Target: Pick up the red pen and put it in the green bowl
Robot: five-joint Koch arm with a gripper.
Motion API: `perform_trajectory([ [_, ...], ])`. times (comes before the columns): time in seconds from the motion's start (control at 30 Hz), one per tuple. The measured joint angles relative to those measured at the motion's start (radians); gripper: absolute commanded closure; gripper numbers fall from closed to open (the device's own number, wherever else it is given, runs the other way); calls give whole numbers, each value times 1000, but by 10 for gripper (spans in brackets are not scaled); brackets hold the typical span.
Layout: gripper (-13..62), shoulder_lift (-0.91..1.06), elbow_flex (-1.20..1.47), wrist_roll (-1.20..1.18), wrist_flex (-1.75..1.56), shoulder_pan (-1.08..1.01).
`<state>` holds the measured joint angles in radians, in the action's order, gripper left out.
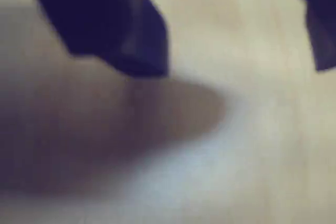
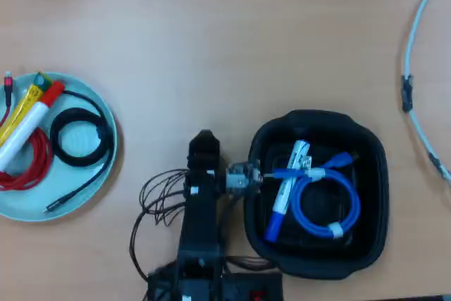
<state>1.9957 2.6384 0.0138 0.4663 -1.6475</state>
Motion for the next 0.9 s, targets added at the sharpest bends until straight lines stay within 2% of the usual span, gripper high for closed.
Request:
perform_trajectory([
  [0.27,215,161,184,12,-130,-120],
  [0.9,215,206,327,14,-199,-114],
])
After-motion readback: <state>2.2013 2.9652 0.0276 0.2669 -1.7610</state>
